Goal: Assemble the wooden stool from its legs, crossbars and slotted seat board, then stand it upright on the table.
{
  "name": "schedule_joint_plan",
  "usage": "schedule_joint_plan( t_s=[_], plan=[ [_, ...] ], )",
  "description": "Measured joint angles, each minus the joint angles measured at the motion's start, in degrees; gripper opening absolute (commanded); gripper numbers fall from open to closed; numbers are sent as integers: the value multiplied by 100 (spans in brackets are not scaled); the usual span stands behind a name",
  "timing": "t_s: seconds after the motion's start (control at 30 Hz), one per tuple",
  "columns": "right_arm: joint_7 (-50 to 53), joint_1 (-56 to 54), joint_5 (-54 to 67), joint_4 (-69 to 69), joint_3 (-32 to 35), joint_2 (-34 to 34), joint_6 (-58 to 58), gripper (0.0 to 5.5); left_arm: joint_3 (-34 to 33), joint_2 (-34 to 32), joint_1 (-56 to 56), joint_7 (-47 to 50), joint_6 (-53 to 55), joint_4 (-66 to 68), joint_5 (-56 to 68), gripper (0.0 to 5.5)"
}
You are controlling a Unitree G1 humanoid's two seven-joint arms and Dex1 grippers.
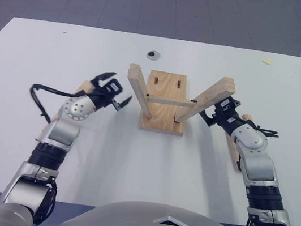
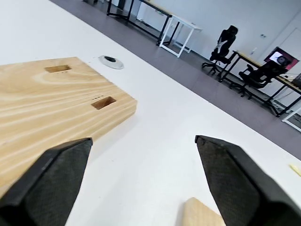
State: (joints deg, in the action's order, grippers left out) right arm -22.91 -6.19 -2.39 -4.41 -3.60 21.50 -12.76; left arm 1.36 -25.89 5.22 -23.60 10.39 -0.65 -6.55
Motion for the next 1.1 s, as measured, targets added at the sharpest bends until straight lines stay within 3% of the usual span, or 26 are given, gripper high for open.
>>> schedule_joint_plan(
  t_s=[0.17, 0.3, 0.43, 0.53, 0.83, 0.93, 1.1],
  plan=[
    [1429, 1432, 106, -2132, 1172, -942, -975, 412, -1029, 1417, -1771, 1284, 1274, -2532, 662, 511],
    [2582, 1725, 149, -3037, 2179, -1633, -1332, 412, -1533, 2427, -1909, 2617, 1156, -3437, 644, 511],
    [2511, 1570, 525, -3433, 1795, -1886, -1856, 412, -1526, 2583, -1366, 2940, 1197, -3585, 612, 511],
    [1457, 1317, 1836, -3936, 642, -1981, -2448, 412, -252, 2598, -541, 1997, 2465, -3325, 1341, 511],
    [1341, 1227, 2015, -3957, 979, -1310, -2514, 412, 702, 1791, -559, 902, 3839, -3325, 1535, 511],
    [1152, 1082, 2215, -3947, 971, -1174, -2427, 412, 698, 1759, -643, 676, 3872, -3129, 1579, 511],
    [795, 1293, 2468, -3673, 835, -958, -2183, 412, 100, 1906, -430, 924, 3367, -2768, 1577, 511]
  ],
)
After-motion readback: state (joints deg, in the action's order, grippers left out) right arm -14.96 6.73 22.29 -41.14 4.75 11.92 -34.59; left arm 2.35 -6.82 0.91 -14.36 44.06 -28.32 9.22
